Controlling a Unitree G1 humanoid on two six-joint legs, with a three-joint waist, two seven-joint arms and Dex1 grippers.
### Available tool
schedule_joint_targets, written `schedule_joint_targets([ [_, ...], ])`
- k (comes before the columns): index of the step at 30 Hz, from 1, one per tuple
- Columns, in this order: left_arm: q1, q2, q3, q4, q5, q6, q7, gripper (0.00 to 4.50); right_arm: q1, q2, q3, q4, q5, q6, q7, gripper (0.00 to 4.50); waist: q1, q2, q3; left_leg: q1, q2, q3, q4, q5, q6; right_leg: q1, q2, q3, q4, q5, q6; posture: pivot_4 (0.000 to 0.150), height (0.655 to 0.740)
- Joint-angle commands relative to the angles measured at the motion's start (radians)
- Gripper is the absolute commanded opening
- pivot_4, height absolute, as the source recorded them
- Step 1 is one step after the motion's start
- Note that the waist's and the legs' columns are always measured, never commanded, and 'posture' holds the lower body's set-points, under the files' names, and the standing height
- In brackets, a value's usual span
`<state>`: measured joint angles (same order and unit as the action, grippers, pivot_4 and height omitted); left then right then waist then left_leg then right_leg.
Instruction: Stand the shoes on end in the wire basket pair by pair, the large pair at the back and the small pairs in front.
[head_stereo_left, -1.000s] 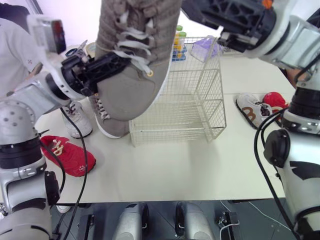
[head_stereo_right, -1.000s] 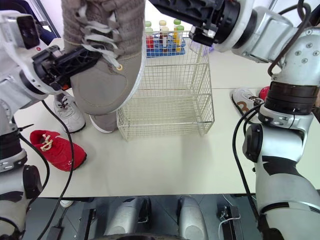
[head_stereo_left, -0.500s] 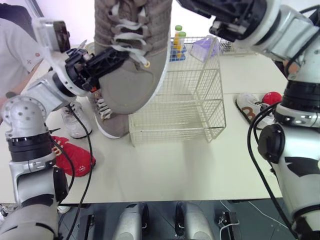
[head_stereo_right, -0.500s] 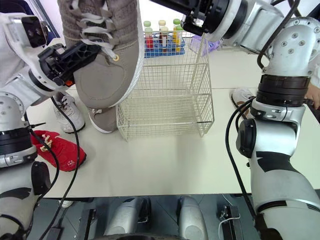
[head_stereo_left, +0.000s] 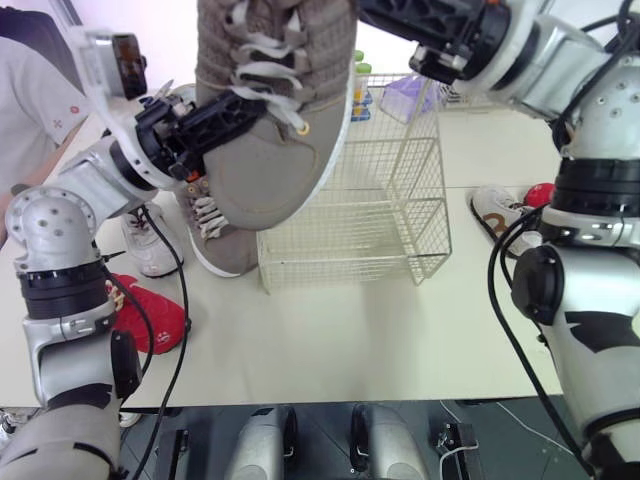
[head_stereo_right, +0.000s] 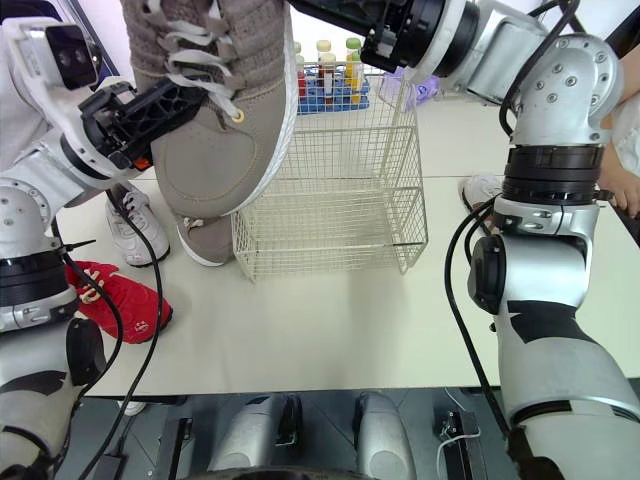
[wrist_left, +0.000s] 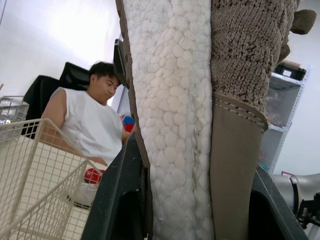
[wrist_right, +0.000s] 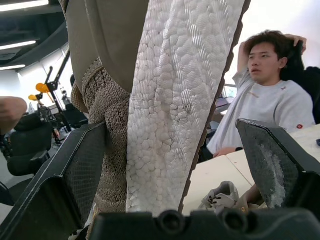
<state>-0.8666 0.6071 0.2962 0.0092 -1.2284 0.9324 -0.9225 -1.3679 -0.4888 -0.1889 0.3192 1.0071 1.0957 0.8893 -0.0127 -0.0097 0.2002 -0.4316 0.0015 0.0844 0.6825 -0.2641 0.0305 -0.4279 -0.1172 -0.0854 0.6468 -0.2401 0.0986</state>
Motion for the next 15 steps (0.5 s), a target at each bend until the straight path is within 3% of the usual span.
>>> schedule_joint_targets([
  [1,-0.032,-0.001,-0.023,-0.053,0.021,-0.023,-0.045,1.14,-0.037,0.025,-0.013,-0.035,0.053,0.072,-0.003,4.41,0.001,0.0,0.0,0.0,0.0,0.0,0.0,0.0,0.0,0.0,0.0,0.0,0.0,0.0,0.0,0.15,0.74],
  [6,-0.044,-0.015,-0.055,-0.022,0.082,-0.047,-0.086,1.14,-0.043,0.047,-0.027,-0.041,0.073,0.115,-0.008,4.41,0.001,0.0,0.0,0.0,0.0,0.0,0.0,0.0,0.0,0.0,0.0,0.0,0.0,0.0,0.0,0.15,0.74],
  [9,-0.049,-0.017,-0.067,-0.002,0.11,-0.057,-0.106,1.14,-0.052,0.052,-0.033,-0.03,0.069,0.119,-0.007,3.66,0.001,0.0,0.0,0.0,0.0,0.0,0.0,0.0,0.0,0.0,0.0,0.0,0.0,0.0,0.0,0.15,0.74],
  [13,-0.048,-0.012,-0.067,0.014,0.136,-0.062,-0.119,1.14,-0.061,0.049,-0.042,-0.025,0.07,0.121,-0.008,1.83,0.0,0.0,0.0,0.0,0.0,0.0,0.0,0.0,0.0,0.0,0.0,0.0,0.0,0.0,0.0,0.15,0.74],
  [15,-0.047,-0.008,-0.066,0.02,0.143,-0.057,-0.123,1.14,-0.064,0.047,-0.046,-0.023,0.069,0.114,-0.004,1.5,0.0,0.0,0.0,0.0,0.0,0.0,0.0,0.0,0.0,0.0,0.0,0.0,0.0,0.0,0.0,0.15,0.74],
])
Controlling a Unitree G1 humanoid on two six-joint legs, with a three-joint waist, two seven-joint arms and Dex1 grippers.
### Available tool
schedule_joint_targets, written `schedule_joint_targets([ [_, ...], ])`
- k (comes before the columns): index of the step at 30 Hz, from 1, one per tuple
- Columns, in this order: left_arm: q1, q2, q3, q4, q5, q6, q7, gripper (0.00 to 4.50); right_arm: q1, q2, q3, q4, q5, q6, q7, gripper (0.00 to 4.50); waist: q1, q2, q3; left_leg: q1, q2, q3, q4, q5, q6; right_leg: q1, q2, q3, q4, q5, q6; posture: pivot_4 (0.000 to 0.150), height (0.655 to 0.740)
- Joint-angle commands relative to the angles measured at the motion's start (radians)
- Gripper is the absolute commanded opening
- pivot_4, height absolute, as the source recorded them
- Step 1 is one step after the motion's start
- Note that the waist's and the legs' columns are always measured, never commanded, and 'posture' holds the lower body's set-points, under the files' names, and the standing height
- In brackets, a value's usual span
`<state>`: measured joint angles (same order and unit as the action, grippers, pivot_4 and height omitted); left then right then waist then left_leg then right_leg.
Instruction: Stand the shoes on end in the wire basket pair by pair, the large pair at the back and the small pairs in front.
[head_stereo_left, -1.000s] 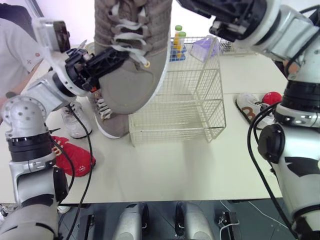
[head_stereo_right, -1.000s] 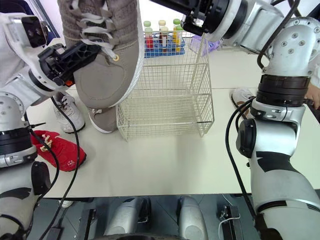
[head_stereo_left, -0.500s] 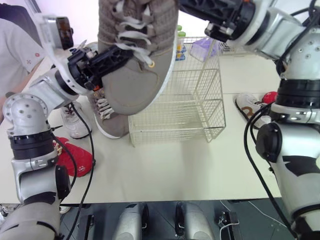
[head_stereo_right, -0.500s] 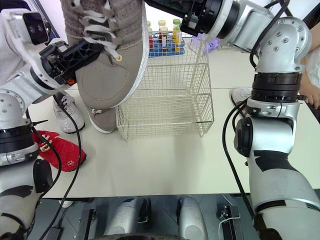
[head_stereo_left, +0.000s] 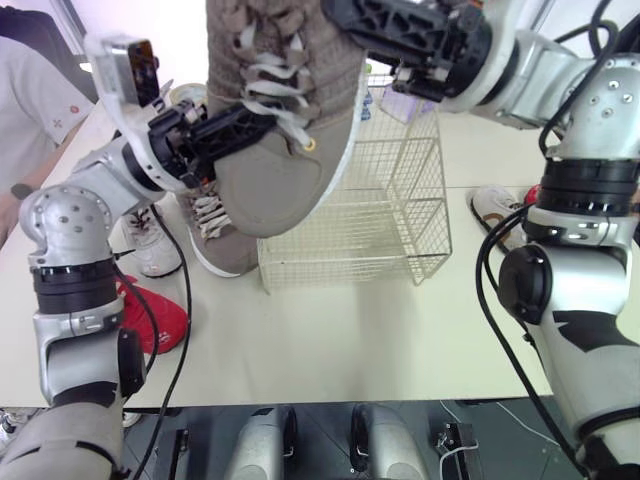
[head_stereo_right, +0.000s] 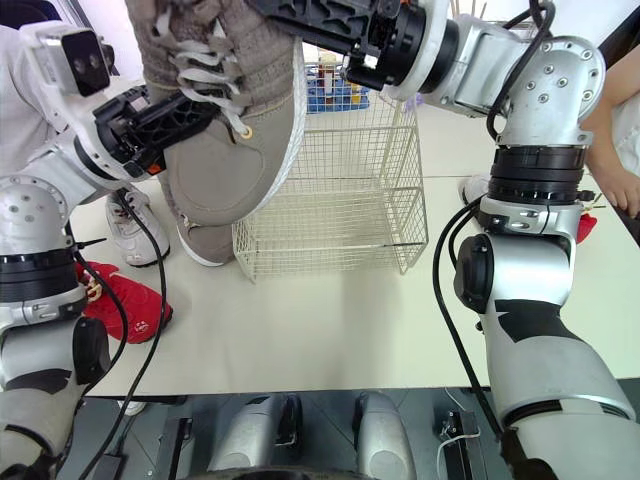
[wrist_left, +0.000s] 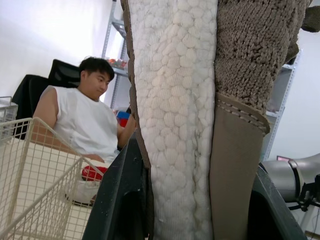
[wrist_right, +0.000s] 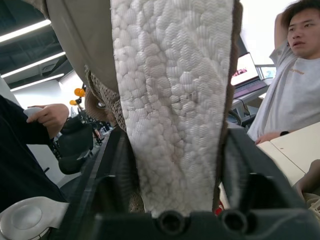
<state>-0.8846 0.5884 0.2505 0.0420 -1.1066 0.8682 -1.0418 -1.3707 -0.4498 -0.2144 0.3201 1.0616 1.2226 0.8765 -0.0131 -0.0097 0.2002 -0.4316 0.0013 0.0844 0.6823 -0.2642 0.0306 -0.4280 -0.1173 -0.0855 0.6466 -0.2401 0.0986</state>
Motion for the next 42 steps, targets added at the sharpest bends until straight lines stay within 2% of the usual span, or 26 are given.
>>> schedule_joint_targets([
  [1,-0.034,0.014,-0.021,-0.001,0.033,0.01,0.007,1.61,-0.063,0.006,-0.024,-0.021,0.013,-0.02,0.013,1.48,0.0,0.0,0.0,0.0,0.0,0.0,0.0,0.0,0.0,0.0,0.0,0.0,0.0,0.0,0.0,0.15,0.74],
  [7,-0.049,0.051,-0.041,0.024,0.145,-0.034,0.029,4.44,-0.057,0.009,-0.047,-0.027,-0.032,-0.157,0.071,1.48,-0.001,0.0,0.0,0.0,0.0,0.0,0.0,0.0,0.0,0.0,0.0,0.0,0.0,0.0,0.0,0.15,0.74],
  [9,-0.031,0.113,-0.047,0.002,0.188,-0.038,0.014,4.48,-0.059,0.006,-0.071,-0.012,-0.061,-0.257,0.099,1.48,-0.001,0.0,0.0,0.0,0.0,0.0,-0.001,0.0,0.0,0.0,0.0,0.0,0.0,0.0,0.0,0.15,0.74],
  [12,0.013,0.264,0.011,-0.056,0.179,0.017,-0.008,4.48,-0.091,-0.09,-0.016,0.105,-0.224,-0.483,0.265,1.48,-0.005,0.0,0.0,0.0,0.0,0.0,-0.001,0.0,0.0,-0.001,0.0,0.0,0.0,0.0,0.0,0.15,0.74],
  [15,0.072,0.386,0.073,-0.126,0.125,0.084,-0.032,4.48,-0.185,-0.151,-0.018,0.316,-0.297,-0.609,0.367,1.48,-0.006,0.002,0.002,0.0,-0.001,0.001,-0.002,-0.001,0.001,-0.002,0.0,0.001,-0.001,0.0,0.001,0.15,0.74],
  [18,0.143,0.47,0.185,-0.216,0.007,0.198,-0.001,4.48,-0.246,-0.195,0.003,0.526,-0.391,-0.785,0.531,1.48,-0.007,0.001,0.002,-0.002,0.0,0.001,-0.002,-0.001,0.001,-0.003,0.0,0.001,-0.004,0.0,0.001,0.15,0.74],
  [23,0.236,0.486,0.305,-0.316,-0.131,0.29,0.116,4.48,-0.279,-0.198,0.045,0.751,-0.555,-1.034,0.628,1.48,-0.008,0.002,0.002,-0.001,0.0,0.001,-0.002,-0.001,0.001,-0.002,-0.001,0.002,-0.005,0.0,0.001,0.15,0.74],
  [26,0.275,0.474,0.359,-0.351,-0.223,0.312,0.217,4.48,-0.276,-0.197,0.054,0.856,-0.638,-1.152,0.607,1.48,-0.007,0.002,0.003,0.0,0.0,0.001,-0.002,0.0,0.0,-0.002,-0.001,0.002,-0.003,0.0,0.001,0.15,0.74],
  [30,0.312,0.485,0.391,-0.363,-0.293,0.31,0.284,4.48,-0.28,-0.186,0.025,0.925,-0.687,-1.233,0.558,1.48,-0.008,0.002,0.003,0.0,0.0,0.001,-0.003,0.0,-0.001,-0.002,-0.002,0.002,-0.003,0.0,0.0,0.15,0.74],
  [42,0.37,0.474,0.371,-0.374,-0.36,0.254,0.348,4.48,-0.201,-0.19,0.036,0.976,-0.813,-1.217,0.583,1.48,-0.007,0.001,0.002,0.0,-0.001,0.001,-0.002,0.0,-0.001,-0.002,-0.002,0.002,-0.003,0.0,0.0,0.15,0.74],
])
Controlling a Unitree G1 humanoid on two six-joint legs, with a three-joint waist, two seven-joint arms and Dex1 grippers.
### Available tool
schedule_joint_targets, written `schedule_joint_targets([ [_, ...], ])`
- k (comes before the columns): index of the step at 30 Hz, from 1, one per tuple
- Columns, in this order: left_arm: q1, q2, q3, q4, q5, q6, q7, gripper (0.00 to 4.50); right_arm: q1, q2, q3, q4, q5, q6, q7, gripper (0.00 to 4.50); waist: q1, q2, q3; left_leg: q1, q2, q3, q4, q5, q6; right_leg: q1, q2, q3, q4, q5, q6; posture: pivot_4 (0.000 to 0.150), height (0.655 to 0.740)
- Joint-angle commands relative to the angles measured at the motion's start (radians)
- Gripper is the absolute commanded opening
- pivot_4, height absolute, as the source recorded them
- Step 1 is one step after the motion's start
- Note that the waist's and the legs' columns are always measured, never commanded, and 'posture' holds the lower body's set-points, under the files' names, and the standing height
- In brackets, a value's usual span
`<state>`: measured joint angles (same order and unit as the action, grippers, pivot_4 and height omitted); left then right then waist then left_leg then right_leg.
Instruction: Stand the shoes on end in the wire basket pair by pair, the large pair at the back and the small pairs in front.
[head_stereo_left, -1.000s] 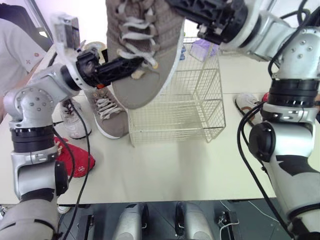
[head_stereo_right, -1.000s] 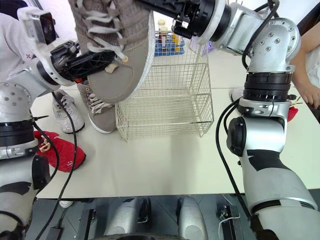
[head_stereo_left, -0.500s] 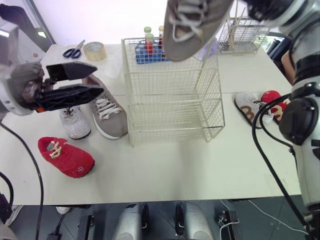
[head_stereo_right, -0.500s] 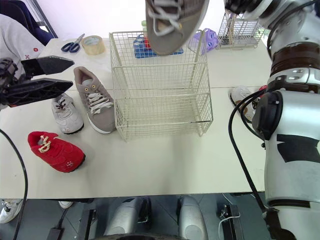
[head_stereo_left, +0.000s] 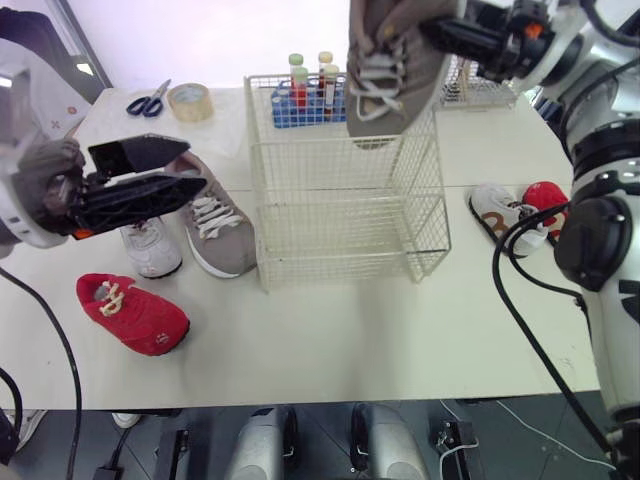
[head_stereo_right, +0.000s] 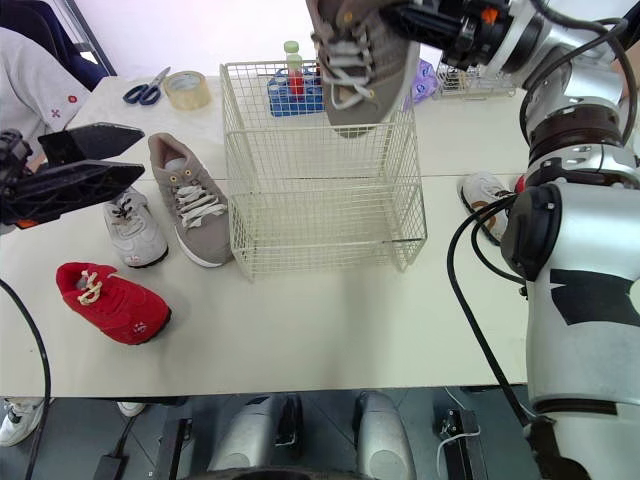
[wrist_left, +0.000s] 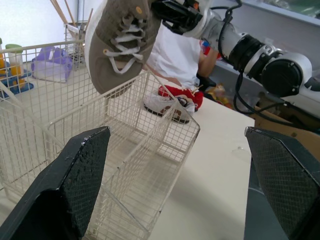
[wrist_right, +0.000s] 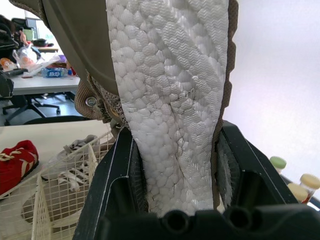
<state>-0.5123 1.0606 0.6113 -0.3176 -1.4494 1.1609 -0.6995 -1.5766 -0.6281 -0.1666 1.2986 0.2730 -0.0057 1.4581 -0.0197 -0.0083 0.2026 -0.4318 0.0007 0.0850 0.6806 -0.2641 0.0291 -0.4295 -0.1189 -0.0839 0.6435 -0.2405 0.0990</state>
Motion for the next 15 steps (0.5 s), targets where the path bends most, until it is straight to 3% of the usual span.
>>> schedule_joint_targets([
  [1,-0.003,-0.001,0.002,-0.015,-0.016,-0.044,0.007,4.48,0.012,-0.008,-0.014,-0.002,-0.025,0.018,0.007,1.48,0.001,0.0,0.0,0.0,0.0,0.0,0.0,0.0,0.0,0.0,0.0,0.0,0.0,0.0,0.0,0.15,0.74],
  [6,-0.003,-0.01,-0.029,-0.008,-0.004,-0.068,0.004,4.48,0.055,0.0,-0.013,0.002,-0.047,0.028,0.01,1.48,0.003,0.0,0.0,0.0,0.0,0.0,0.0,0.0,0.0,0.001,0.0,0.0,0.0,0.0,0.0,0.15,0.74],
  [12,-0.005,-0.024,-0.061,0.004,0.016,-0.092,-0.002,4.5,0.096,-0.006,-0.026,0.005,-0.07,0.003,-0.042,4.32,0.001,0.0,0.0,0.002,0.0,0.0,0.0,0.0,0.0,0.003,0.0,0.0,0.0,0.0,0.0,0.15,0.74],
  [15,-0.005,-0.028,-0.069,0.001,0.015,-0.098,-0.001,4.5,0.095,-0.011,-0.035,0.003,-0.081,0.0,-0.047,4.43,-0.001,0.001,0.0,0.002,0.0,0.0,0.0,0.0,0.0,0.002,0.0,0.0,0.0,0.0,0.0,0.15,0.74],
])
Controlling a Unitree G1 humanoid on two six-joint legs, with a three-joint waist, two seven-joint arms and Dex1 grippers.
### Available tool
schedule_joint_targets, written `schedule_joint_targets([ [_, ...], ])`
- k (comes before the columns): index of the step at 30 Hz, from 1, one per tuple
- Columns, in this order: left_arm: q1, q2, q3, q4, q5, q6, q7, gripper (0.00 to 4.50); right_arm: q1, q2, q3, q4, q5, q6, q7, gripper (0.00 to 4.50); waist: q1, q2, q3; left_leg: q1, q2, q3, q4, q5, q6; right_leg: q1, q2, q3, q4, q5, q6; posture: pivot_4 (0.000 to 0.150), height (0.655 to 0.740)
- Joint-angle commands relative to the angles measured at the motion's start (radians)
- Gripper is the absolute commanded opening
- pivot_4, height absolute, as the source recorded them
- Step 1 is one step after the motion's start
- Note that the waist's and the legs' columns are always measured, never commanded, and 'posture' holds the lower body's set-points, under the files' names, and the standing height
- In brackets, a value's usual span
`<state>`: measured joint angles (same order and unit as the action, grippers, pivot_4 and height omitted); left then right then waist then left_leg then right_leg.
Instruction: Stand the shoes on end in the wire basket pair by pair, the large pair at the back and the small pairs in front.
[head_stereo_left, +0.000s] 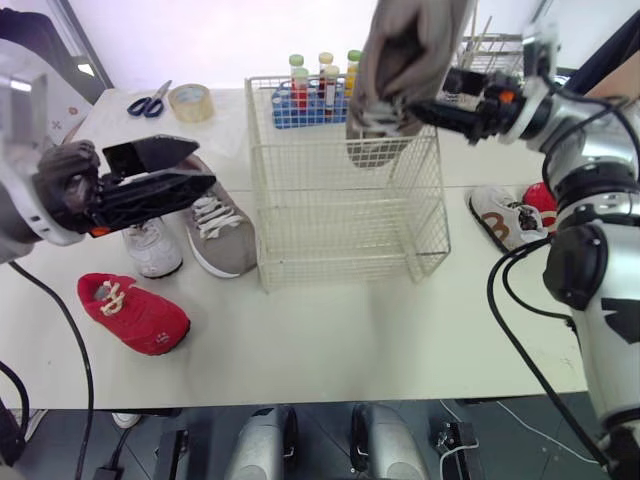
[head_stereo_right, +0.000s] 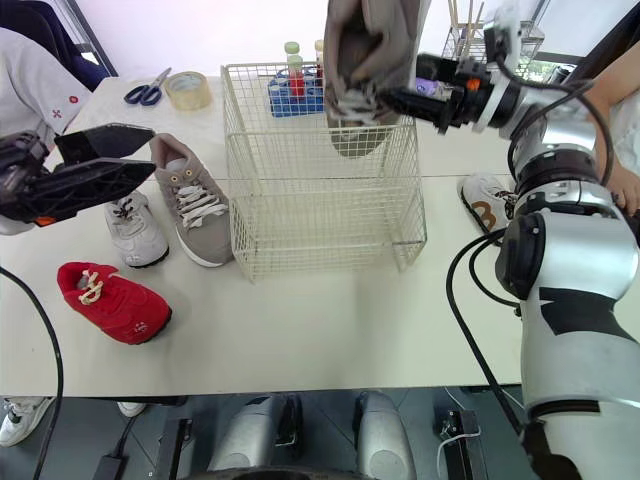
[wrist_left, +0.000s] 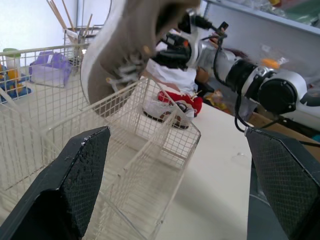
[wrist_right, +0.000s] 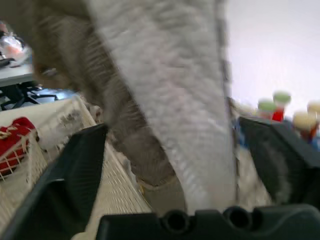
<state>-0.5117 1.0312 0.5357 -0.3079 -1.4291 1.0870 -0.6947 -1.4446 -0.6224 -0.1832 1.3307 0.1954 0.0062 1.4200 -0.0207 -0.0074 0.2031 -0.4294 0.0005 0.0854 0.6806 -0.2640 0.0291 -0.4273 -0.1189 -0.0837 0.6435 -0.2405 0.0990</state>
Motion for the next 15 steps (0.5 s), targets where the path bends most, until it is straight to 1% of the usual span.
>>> schedule_joint_targets([
  [1,-0.005,0.001,0.004,-0.009,-0.006,-0.027,-0.006,4.5,-0.041,-0.02,-0.021,-0.031,-0.005,-0.011,-0.005,4.43,-0.001,0.0,0.0,0.0,0.0,0.0,0.0,0.0,0.0,0.0,0.0,0.0,0.0,0.0,0.0,0.15,0.74],
  [10,0.015,-0.025,-0.004,-0.015,0.007,-0.05,-0.003,4.5,-0.048,-0.066,-0.029,-0.064,-0.01,-0.025,0.021,4.43,0.002,0.0,0.0,0.0,0.0,0.0,0.0,0.0,0.0,0.0,0.0,0.0,0.0,0.0,0.0,0.15,0.74],
  [15,0.042,-0.041,0.007,-0.023,0.018,-0.071,0.012,4.5,-0.008,-0.05,-0.061,-0.183,0.045,0.012,-0.014,4.43,0.002,0.0,0.0,0.0,0.0,0.0,0.0,0.0,0.0,0.0,0.0,0.0,0.0,0.0,0.0,0.15,0.74],
])
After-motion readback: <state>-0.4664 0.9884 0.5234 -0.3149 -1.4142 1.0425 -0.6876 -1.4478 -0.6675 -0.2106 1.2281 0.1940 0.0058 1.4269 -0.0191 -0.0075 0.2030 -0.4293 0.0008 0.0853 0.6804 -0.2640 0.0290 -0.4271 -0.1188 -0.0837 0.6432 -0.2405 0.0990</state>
